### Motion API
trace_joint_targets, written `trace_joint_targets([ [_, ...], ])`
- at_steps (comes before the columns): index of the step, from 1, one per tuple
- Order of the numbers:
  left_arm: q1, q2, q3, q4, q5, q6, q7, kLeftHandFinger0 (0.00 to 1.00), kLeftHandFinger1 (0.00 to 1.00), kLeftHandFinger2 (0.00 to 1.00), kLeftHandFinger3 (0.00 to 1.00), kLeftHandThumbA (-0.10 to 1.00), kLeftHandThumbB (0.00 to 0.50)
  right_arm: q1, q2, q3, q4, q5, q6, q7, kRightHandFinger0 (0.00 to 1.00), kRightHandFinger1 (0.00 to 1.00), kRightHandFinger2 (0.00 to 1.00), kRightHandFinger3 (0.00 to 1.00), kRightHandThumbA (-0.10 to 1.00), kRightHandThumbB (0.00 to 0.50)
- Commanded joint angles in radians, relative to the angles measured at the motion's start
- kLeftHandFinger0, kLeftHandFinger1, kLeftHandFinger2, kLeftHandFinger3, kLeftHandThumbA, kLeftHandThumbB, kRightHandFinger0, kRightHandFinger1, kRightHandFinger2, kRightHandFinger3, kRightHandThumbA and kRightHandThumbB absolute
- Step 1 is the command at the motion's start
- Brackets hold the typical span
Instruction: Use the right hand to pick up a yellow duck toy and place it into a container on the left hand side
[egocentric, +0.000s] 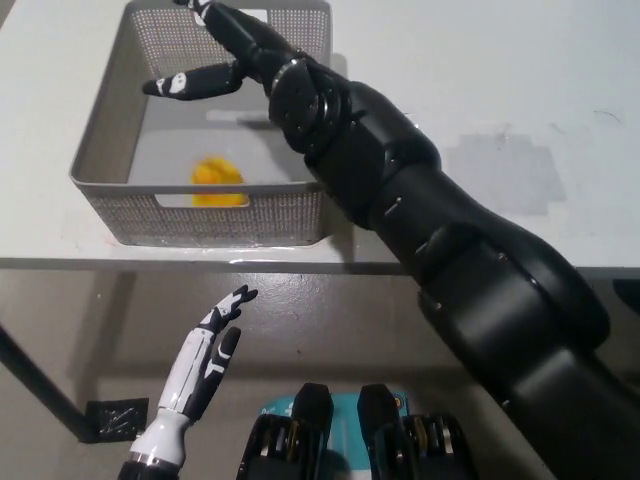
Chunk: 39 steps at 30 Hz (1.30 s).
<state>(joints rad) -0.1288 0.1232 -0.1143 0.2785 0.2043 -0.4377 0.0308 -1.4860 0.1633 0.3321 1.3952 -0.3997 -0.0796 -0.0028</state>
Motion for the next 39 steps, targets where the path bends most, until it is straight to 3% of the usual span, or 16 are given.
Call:
trace_joint_targets([
  [1,-0.023,0.013,-0.003,-0.022,0.004,-0.032,-0.012,1.0,1.0,1.0,1.0,1.0,0.5,-0.046,-0.05,0.011,-0.044,-0.004,0.022,0.034,1.0,1.0,1.0,1.0,1.0,0.486],
  [5,-0.024,0.009,-0.006,-0.022,0.008,-0.026,-0.013,1.0,1.0,1.0,1.0,1.0,0.5,-0.047,-0.095,-0.008,-0.074,0.012,-0.009,0.032,1.0,1.0,1.0,1.0,1.0,0.5],
  [9,-0.028,0.011,-0.004,-0.022,0.006,-0.019,-0.014,1.0,1.0,1.0,1.0,1.0,0.5,-0.052,-0.161,-0.051,-0.146,0.048,-0.063,0.03,1.0,1.0,1.0,1.0,1.0,0.481],
  [12,-0.033,0.017,-0.003,-0.02,0.007,-0.019,-0.017,1.0,1.0,1.0,1.0,1.0,0.5,-0.03,-0.245,-0.129,-0.352,0.1,-0.018,0.066,1.0,1.0,1.0,1.0,1.0,0.431],
  [18,-0.04,0.022,-0.005,-0.027,0.012,-0.007,-0.024,1.0,1.0,1.0,1.0,1.0,0.5,0.113,-0.397,-0.211,-0.882,0.124,0.125,0.153,1.0,1.0,1.0,1.0,1.0,0.42],
  [21,-0.039,0.03,-0.002,-0.031,0.023,-0.009,-0.019,1.0,1.0,1.0,1.0,1.0,0.5,0.242,-0.47,-0.268,-1.178,0.169,0.184,0.2,1.0,1.0,1.0,1.0,1.0,0.438],
  [23,-0.037,0.032,0.0,-0.037,0.024,-0.008,-0.018,1.0,1.0,1.0,1.0,1.0,0.5,0.329,-0.5,-0.295,-1.333,0.196,0.211,0.22,1.0,1.0,1.0,1.0,1.0,0.409],
  [26,-0.033,0.033,0.003,-0.038,0.016,-0.011,-0.019,1.0,1.0,1.0,1.0,1.0,0.5,0.449,-0.515,-0.33,-1.512,0.251,0.257,0.238,1.0,1.0,1.0,1.0,1.0,0.388],
  [29,-0.031,0.031,0.001,-0.033,0.02,-0.017,-0.015,1.0,1.0,1.0,1.0,1.0,0.5,0.581,-0.513,-0.366,-1.659,0.357,0.281,0.244,1.0,1.0,1.0,1.0,1.0,0.398],
  [36,-0.046,0.02,0.017,-0.024,0.004,-0.023,0.0,1.0,1.0,1.0,1.0,1.0,0.5,0.961,-0.433,-0.391,-1.857,0.399,0.079,0.113,1.0,1.0,1.0,1.0,1.0,0.33],
  [39,-0.039,0.018,0.023,-0.029,-0.008,-0.025,0.003,1.0,1.0,1.0,1.0,1.0,0.5,1.103,-0.396,-0.366,-1.867,0.388,-0.001,0.085,1.0,1.0,1.0,1.0,1.0,0.331],
])
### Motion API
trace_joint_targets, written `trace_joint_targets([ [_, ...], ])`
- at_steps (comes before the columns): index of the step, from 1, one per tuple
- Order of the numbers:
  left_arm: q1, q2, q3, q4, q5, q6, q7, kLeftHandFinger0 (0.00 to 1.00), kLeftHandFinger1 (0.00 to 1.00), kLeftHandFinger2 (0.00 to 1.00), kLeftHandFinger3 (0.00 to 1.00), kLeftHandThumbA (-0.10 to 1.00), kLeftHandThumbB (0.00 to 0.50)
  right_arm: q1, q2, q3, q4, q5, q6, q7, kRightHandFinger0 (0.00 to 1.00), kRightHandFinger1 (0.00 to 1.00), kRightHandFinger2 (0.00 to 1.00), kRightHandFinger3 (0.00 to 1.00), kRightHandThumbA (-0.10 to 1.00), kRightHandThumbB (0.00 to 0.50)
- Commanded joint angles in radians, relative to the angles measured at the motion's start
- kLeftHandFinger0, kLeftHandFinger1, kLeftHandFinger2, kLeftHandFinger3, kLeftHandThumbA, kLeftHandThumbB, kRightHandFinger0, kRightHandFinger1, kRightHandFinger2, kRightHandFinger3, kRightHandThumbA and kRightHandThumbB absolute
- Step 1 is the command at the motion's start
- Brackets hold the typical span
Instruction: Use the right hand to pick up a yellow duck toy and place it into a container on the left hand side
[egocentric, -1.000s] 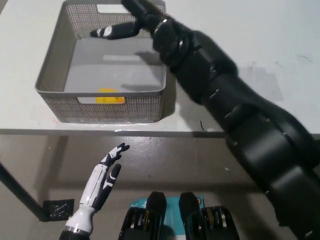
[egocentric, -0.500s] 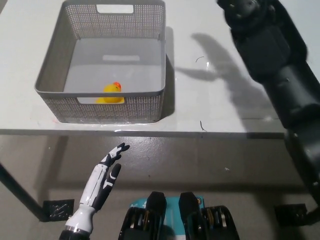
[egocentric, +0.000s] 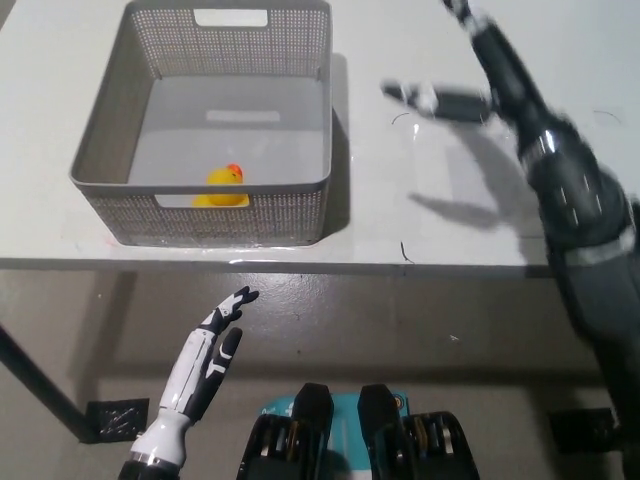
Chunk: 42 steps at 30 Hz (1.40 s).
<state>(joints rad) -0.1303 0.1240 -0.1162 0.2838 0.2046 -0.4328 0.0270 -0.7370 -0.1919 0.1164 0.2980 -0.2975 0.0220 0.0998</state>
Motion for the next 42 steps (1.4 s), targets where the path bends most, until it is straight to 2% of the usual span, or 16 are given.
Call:
trace_joint_targets([
  [1,-0.041,0.019,0.027,-0.032,-0.017,-0.034,0.004,1.0,1.0,1.0,1.0,1.0,0.5,0.399,-0.024,-0.136,-0.748,0.283,-0.143,-0.027,1.0,1.0,1.0,1.0,1.0,0.352],
  [4,-0.042,0.022,0.029,-0.033,-0.034,-0.037,-0.003,1.0,1.0,1.0,1.0,1.0,0.5,0.508,0.015,-0.097,-0.704,0.309,-0.2,-0.024,1.0,1.0,1.0,1.0,1.0,0.337],
  [6,-0.046,0.021,0.032,-0.031,-0.036,-0.035,-0.003,1.0,1.0,1.0,1.0,1.0,0.5,0.571,0.035,-0.074,-0.638,0.292,-0.279,-0.035,1.0,1.0,1.0,1.0,1.0,0.315],
  [9,-0.05,0.019,0.036,-0.025,-0.038,-0.037,0.004,1.0,1.0,1.0,1.0,1.0,0.5,0.657,0.094,-0.082,-0.529,0.311,-0.347,-0.065,1.0,1.0,1.0,1.0,1.0,0.317],
  [10,-0.045,0.018,0.038,-0.024,-0.04,-0.037,0.008,1.0,1.0,1.0,1.0,1.0,0.5,0.682,0.11,-0.085,-0.502,0.315,-0.37,-0.069,1.0,1.0,1.0,1.0,1.0,0.305],
  [12,-0.039,0.02,0.041,-0.025,-0.041,-0.037,0.008,1.0,1.0,1.0,1.0,1.0,0.5,0.718,0.131,-0.083,-0.443,0.354,-0.42,-0.05,1.0,1.0,1.0,1.0,1.0,0.247],
  [16,-0.029,0.025,0.046,-0.025,-0.059,-0.037,-0.004,1.0,1.0,1.0,1.0,1.0,0.5,0.779,0.159,-0.071,-0.366,0.351,-0.455,-0.03,1.0,1.0,1.0,1.0,1.0,0.246],
  [23,-0.009,0.03,0.057,-0.016,-0.072,-0.037,0.004,1.0,1.0,1.0,1.0,1.0,0.5,0.768,0.177,-0.076,-0.237,0.347,-0.492,-0.007,1.0,1.0,1.0,1.0,1.0,0.236],
  [24,-0.006,0.031,0.059,-0.02,-0.078,-0.037,0.002,1.0,1.0,1.0,1.0,1.0,0.5,0.76,0.177,-0.081,-0.224,0.346,-0.492,-0.011,1.0,1.0,1.0,1.0,1.0,0.248],
  [27,-0.008,0.032,0.07,-0.019,-0.092,-0.037,-0.005,1.0,1.0,1.0,1.0,1.0,0.5,0.732,0.176,-0.09,-0.195,0.365,-0.492,0.001,1.0,1.0,1.0,1.0,1.0,0.231],
  [42,-0.015,0.029,0.069,-0.02,-0.104,-0.037,-0.02,1.0,1.0,1.0,1.0,1.0,0.5,0.714,0.17,-0.091,-0.17,0.349,-0.492,0.012,1.0,1.0,1.0,1.0,1.0,0.219],
])
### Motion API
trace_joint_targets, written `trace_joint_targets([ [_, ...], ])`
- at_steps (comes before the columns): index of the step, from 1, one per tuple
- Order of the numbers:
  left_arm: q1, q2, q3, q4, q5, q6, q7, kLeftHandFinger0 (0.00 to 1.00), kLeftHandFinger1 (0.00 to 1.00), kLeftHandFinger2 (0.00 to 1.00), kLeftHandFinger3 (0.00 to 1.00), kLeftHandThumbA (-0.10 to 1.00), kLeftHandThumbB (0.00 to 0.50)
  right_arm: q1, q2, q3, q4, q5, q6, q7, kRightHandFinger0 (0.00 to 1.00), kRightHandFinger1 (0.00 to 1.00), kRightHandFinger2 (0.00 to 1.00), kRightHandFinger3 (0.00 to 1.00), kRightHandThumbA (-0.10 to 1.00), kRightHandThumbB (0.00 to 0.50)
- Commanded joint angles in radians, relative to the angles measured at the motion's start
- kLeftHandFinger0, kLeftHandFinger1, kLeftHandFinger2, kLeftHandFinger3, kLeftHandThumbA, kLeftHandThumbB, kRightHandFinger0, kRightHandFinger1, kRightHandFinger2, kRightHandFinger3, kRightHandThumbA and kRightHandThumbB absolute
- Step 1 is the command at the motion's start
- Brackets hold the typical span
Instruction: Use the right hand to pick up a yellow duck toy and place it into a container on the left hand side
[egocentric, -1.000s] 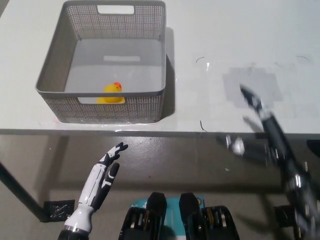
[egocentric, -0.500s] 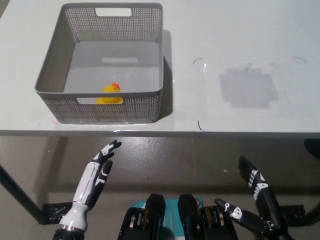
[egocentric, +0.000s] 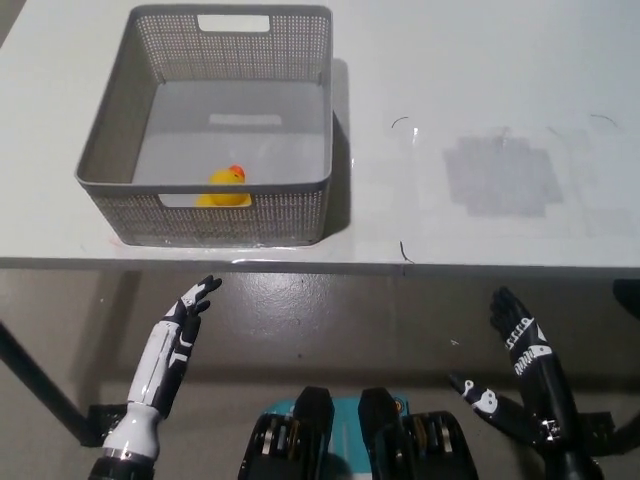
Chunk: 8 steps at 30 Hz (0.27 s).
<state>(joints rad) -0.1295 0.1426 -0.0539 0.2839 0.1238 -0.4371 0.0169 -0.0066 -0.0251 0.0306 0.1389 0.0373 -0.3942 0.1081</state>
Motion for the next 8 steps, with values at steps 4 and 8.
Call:
trace_joint_targets([
  [4,-0.018,0.01,0.01,-0.016,-0.025,-0.033,-0.011,1.0,1.0,1.0,1.0,1.0,0.5,-0.022,0.002,-0.001,-0.01,0.006,-0.076,0.001,1.0,1.0,1.0,1.0,1.0,0.225],
  [8,-0.019,0.009,0.011,-0.016,-0.027,-0.033,-0.011,1.0,1.0,1.0,1.0,1.0,0.5,-0.021,0.0,0.002,-0.015,0.006,-0.076,0.002,1.0,1.0,1.0,1.0,1.0,0.227],
])
